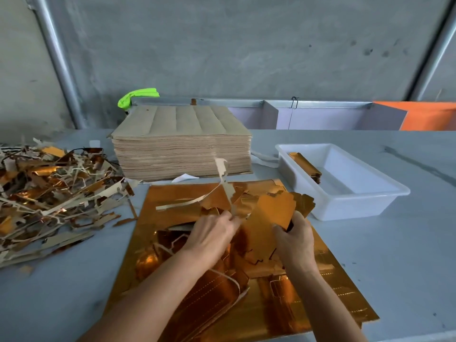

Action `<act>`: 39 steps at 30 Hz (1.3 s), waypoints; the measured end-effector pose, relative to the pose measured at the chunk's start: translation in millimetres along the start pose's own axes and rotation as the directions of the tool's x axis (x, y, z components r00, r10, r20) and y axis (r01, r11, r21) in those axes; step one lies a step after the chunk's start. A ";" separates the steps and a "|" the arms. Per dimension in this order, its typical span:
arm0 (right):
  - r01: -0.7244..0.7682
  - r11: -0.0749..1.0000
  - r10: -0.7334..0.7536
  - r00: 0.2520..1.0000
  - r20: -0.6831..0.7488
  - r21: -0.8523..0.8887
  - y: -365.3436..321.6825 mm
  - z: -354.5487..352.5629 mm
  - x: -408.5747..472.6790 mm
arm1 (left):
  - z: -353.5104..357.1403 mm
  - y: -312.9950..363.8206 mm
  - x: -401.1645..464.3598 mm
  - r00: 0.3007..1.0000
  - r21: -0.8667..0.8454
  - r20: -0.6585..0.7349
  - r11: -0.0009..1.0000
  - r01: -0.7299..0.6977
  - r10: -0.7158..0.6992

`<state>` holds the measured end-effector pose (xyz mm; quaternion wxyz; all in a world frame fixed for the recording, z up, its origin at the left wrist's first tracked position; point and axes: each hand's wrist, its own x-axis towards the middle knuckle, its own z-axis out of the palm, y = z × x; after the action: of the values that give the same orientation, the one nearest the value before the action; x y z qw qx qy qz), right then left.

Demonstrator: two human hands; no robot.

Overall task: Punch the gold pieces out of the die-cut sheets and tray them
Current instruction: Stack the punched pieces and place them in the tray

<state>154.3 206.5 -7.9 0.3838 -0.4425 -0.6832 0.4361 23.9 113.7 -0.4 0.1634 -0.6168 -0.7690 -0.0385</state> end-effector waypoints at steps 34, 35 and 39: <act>-0.116 0.993 0.117 0.992 -0.046 0.029 -0.8 23.1 -6.1 | 7.6 25.9 -21.7 0.970 -0.039 -0.221 0.995 0.097 -0.103; -0.108 0.994 0.109 0.993 -0.044 0.017 -0.7 22.1 -5.6 | 7.9 20.8 -20.0 0.972 0.002 -0.163 0.985 0.175 -0.172; -0.095 0.995 0.095 0.995 -0.020 0.010 -1.7 14.2 -2.8 | 12.4 -2.6 -13.4 0.944 0.077 0.087 0.947 0.312 -0.318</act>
<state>141.8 199.8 -11.3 0.3715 -0.4771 -0.6555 0.4525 21.3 103.8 -15.7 0.1364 -0.4818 -0.8656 -0.0097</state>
